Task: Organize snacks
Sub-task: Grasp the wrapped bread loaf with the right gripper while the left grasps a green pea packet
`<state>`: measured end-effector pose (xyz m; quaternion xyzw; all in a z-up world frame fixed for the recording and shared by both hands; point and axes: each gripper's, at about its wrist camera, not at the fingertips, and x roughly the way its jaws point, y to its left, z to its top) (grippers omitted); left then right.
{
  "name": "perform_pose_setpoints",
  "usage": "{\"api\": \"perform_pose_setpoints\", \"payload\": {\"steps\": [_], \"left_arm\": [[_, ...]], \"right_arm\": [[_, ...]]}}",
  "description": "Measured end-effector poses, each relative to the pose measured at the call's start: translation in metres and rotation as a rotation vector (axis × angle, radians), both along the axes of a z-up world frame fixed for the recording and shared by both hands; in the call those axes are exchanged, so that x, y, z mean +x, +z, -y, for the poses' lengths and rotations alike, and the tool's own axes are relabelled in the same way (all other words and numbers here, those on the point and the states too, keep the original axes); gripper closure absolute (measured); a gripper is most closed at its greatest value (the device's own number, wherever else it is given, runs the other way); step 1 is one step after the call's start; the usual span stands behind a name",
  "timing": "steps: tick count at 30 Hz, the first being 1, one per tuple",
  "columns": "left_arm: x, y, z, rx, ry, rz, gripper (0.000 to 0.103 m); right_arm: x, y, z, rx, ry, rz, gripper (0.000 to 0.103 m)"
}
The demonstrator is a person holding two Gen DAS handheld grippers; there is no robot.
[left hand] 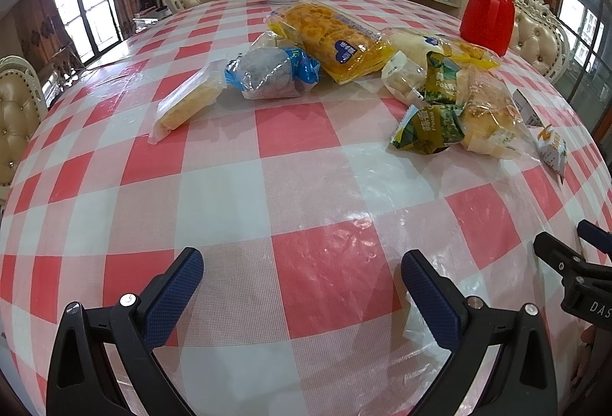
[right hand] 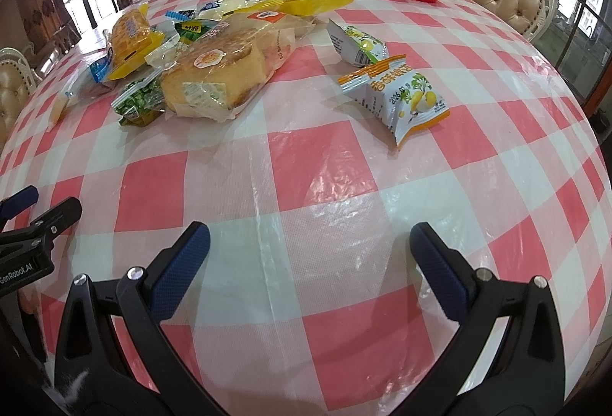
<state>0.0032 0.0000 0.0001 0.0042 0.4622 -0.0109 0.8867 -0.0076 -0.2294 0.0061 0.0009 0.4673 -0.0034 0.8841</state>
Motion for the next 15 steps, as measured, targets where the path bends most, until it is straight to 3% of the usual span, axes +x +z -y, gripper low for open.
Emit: {"api": "perform_pose_setpoints", "payload": {"steps": [5,9,12,15], "left_arm": [[-0.002,0.002,-0.002,-0.002,-0.039,-0.017,0.0],[-0.003,0.004,-0.011,-0.065,-0.066,-0.009,0.0],[-0.008,0.009,-0.026,-0.12,-0.045,0.029,0.0],[-0.008,0.014,-0.036,-0.097,-0.032,0.076,0.0]], "right_arm": [[-0.003,0.001,0.001,0.024,0.025,0.002,0.0],[-0.004,0.003,0.009,0.081,0.056,0.016,0.0],[-0.005,0.004,0.014,0.129,0.063,0.028,0.0],[-0.004,0.005,0.017,0.16,0.058,0.033,0.0]]}}
